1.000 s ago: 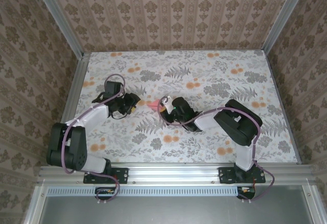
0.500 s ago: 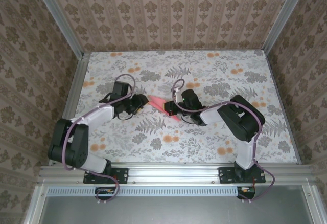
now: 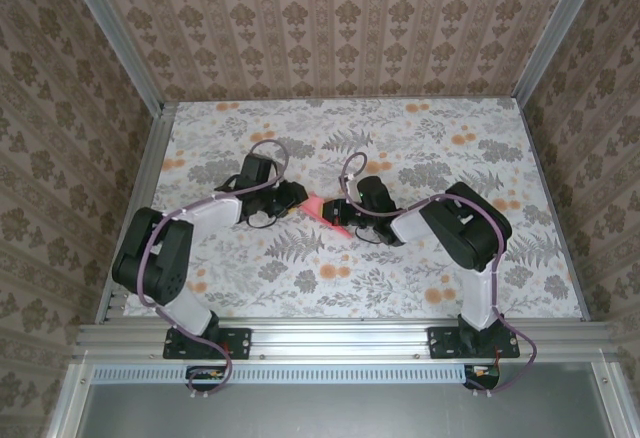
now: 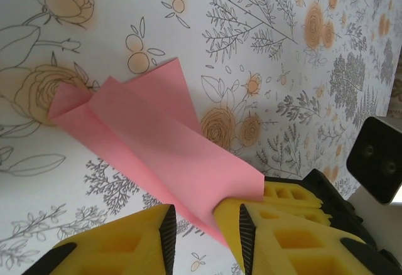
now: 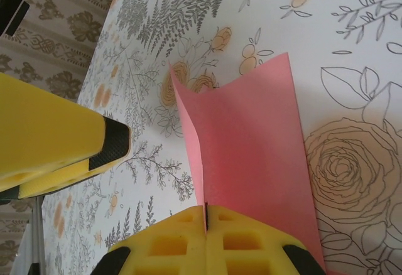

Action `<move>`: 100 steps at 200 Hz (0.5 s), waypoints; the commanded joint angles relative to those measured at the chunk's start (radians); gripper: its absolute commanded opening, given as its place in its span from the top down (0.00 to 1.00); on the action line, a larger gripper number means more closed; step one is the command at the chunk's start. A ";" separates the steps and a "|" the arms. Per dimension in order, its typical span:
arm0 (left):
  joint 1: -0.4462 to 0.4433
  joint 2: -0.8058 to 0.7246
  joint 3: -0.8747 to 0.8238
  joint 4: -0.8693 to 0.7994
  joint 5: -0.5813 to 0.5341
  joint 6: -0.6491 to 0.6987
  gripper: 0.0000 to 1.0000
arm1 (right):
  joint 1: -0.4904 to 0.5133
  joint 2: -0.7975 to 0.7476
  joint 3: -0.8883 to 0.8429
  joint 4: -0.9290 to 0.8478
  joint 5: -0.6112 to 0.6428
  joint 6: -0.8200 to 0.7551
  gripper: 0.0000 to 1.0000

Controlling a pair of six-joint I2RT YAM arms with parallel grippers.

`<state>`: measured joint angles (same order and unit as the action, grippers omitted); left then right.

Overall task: Fold a paper plane with a square sheet of paper (pick it up from the middle)
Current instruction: Fold the wing for the fifth time at the center of the table.

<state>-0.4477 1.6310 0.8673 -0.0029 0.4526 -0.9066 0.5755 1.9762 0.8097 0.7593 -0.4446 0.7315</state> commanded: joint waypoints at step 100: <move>-0.002 0.081 0.051 0.041 0.035 0.084 0.74 | -0.023 0.052 0.015 -0.072 -0.016 0.110 1.00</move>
<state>-0.4477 1.6958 0.8757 0.0097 0.4564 -0.8623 0.5655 2.0052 0.8104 0.7300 -0.4507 0.8024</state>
